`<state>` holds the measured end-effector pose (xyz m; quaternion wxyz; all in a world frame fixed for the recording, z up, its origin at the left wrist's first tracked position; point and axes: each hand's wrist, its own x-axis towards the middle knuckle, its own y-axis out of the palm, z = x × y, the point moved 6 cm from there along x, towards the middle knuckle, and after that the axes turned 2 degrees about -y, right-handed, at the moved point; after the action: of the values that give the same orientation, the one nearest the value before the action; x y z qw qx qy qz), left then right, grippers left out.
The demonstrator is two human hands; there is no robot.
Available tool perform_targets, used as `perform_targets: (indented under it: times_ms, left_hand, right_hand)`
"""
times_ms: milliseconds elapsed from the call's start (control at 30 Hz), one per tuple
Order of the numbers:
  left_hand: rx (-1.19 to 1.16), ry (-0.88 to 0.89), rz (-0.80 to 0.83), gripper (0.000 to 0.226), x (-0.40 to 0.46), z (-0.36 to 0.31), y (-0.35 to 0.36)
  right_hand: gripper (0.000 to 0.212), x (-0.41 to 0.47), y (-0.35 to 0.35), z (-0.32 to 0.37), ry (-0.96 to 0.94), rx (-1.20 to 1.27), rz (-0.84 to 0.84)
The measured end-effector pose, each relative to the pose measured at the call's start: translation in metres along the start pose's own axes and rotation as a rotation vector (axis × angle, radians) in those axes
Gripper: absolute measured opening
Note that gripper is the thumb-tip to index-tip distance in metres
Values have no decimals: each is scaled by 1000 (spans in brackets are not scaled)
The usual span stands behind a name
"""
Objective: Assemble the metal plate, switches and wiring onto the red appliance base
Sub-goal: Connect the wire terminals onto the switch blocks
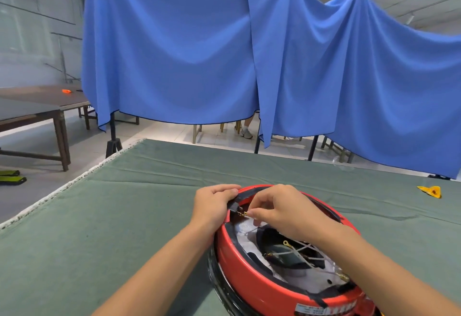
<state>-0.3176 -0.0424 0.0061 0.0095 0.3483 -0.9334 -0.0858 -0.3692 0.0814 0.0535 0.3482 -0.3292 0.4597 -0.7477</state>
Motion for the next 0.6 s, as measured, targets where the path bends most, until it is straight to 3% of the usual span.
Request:
perform_targets:
  times_ms: [233, 600]
  left_hand:
    - [28, 44, -37, 13, 5, -4, -2]
    - [51, 41, -23, 23, 2, 2, -3]
  right_hand:
    - [10, -5, -7, 2, -30, -49, -246]
    - [10, -4, 5, -2, 8, -101, -214]
